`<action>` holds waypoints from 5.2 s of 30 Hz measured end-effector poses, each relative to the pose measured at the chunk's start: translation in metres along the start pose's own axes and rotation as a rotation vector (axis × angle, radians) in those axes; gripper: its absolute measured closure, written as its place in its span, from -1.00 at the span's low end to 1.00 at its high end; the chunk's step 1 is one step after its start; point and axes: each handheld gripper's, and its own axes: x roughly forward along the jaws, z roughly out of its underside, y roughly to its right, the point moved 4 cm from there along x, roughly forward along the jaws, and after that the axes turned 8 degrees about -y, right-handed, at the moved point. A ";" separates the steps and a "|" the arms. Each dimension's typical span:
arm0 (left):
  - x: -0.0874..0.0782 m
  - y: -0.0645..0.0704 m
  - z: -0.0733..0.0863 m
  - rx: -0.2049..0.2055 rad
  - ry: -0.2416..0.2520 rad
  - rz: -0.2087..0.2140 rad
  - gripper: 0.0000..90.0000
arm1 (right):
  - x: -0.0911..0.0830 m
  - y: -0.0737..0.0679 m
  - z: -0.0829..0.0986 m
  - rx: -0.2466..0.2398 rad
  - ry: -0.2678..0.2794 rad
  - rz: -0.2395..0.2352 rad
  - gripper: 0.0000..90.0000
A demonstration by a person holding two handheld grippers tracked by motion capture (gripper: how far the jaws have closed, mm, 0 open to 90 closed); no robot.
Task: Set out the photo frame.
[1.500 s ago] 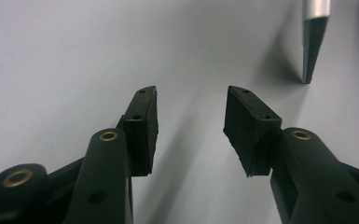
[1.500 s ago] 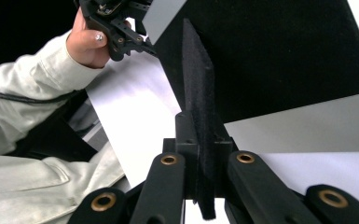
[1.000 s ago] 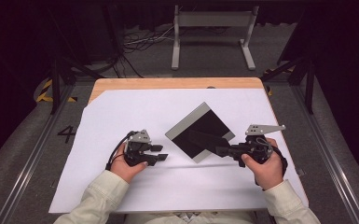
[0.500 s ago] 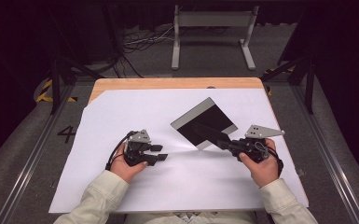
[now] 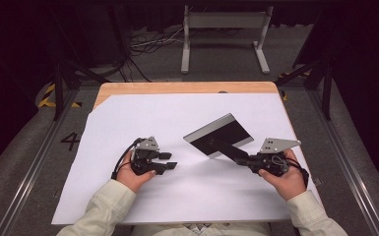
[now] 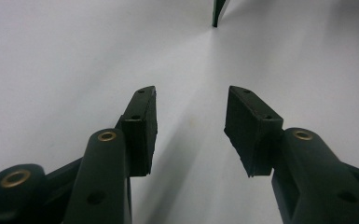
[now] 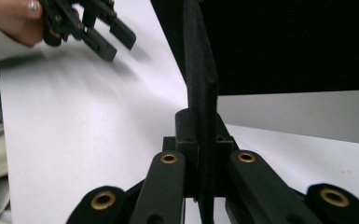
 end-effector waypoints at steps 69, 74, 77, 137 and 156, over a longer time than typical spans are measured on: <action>0.009 0.002 -0.004 0.010 -0.028 0.020 0.18 | 0.000 0.004 0.058 0.128 -0.257 -0.001 0.67; 0.009 0.002 -0.004 0.010 -0.029 0.022 0.18 | -0.002 0.003 0.057 0.123 -0.245 0.002 0.65; 0.009 0.002 -0.006 0.014 -0.027 0.024 0.18 | -0.005 0.003 0.055 0.117 -0.231 0.011 0.64; 0.011 -0.001 -0.010 0.022 0.025 -0.031 0.22 | -0.014 0.053 0.063 0.274 -0.179 0.150 1.00; 0.010 0.000 -0.006 0.017 0.016 -0.035 0.21 | 0.012 0.091 0.039 0.306 -0.150 0.199 0.99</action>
